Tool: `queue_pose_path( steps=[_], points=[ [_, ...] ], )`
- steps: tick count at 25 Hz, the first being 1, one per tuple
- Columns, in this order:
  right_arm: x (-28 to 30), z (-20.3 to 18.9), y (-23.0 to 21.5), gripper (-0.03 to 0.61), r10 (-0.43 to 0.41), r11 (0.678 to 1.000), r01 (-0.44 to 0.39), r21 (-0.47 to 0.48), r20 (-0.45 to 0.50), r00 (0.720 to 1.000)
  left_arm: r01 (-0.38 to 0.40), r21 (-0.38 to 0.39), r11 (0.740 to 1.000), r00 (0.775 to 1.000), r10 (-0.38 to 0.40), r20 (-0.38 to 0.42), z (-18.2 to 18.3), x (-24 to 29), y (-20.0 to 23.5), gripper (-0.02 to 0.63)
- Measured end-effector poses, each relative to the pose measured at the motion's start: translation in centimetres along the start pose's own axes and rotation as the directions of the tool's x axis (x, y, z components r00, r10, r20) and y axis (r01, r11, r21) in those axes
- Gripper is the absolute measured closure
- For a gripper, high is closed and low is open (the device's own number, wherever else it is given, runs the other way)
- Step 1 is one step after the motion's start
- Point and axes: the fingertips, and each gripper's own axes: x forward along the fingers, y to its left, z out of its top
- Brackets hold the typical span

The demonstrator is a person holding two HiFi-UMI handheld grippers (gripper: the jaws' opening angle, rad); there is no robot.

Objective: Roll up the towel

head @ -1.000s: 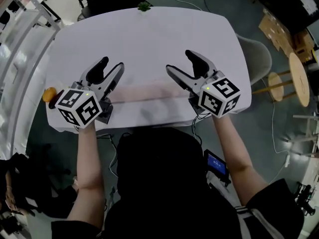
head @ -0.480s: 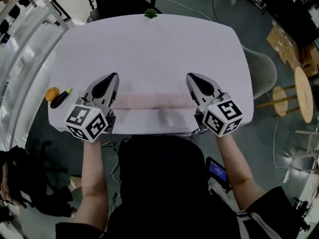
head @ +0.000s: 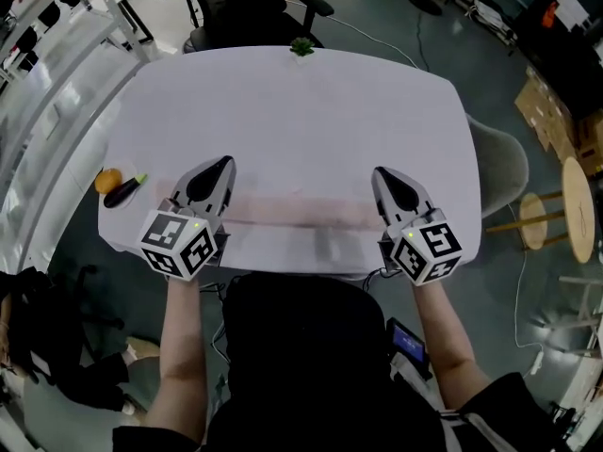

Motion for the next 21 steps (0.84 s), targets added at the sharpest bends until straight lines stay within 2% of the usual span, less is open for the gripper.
queue_pose_path(
  steps=[21],
  points=[
    [-0.2,-0.5,-1.2,0.571,-0.023,1.0,0.023,0.001,-0.002,1.0,-0.01,0.007,1.0,1.0,0.01,-0.03,-1.8,0.6,-0.6,0.601]
  ],
)
